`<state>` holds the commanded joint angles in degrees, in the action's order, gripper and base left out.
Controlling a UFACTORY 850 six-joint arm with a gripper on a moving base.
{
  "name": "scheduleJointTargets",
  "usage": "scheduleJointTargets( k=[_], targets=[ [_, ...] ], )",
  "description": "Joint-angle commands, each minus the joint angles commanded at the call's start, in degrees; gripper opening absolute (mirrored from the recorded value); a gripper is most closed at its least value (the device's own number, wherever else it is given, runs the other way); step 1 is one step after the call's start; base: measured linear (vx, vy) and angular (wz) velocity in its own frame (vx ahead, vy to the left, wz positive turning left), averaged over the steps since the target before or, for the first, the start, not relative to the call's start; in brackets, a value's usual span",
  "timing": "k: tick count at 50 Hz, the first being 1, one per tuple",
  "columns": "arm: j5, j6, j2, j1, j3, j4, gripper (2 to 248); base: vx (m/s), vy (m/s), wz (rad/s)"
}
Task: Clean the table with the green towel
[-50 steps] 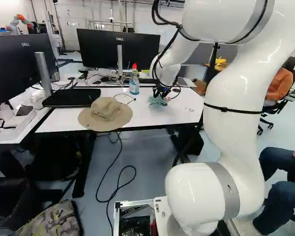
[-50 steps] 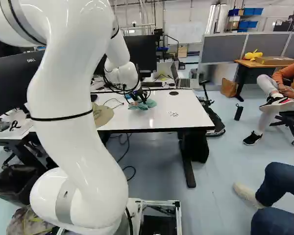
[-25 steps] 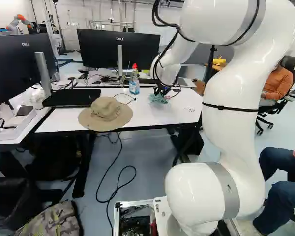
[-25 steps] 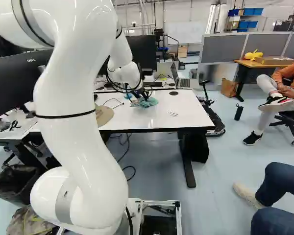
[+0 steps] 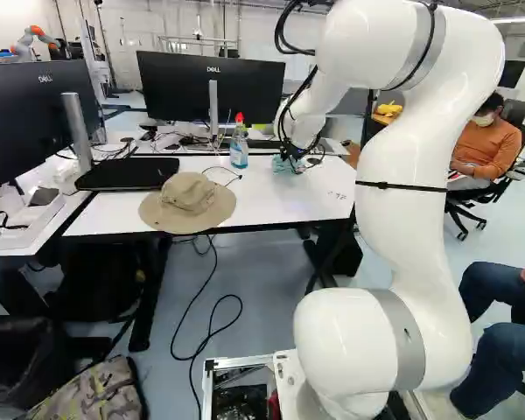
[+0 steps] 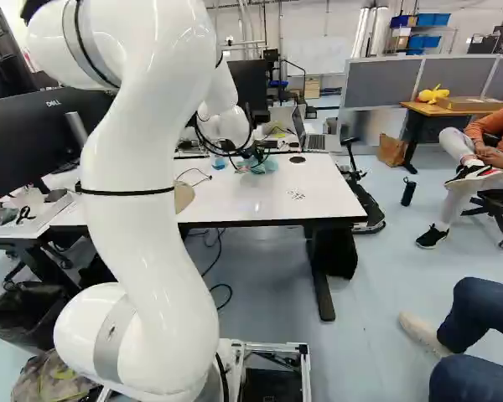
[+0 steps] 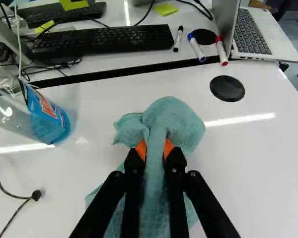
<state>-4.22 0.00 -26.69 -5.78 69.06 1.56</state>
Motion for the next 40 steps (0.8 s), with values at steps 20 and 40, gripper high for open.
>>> scheduleJointTargets(
  k=[20,40],
  targets=[
    [-2.88,0.00,-6.92,-0.02,6.96,0.00,57,0.000,0.000,0.000],
    [-4.80,0.00,-10.78,-0.16,9.38,0.00,57,0.000,0.000,0.000]
  ],
)
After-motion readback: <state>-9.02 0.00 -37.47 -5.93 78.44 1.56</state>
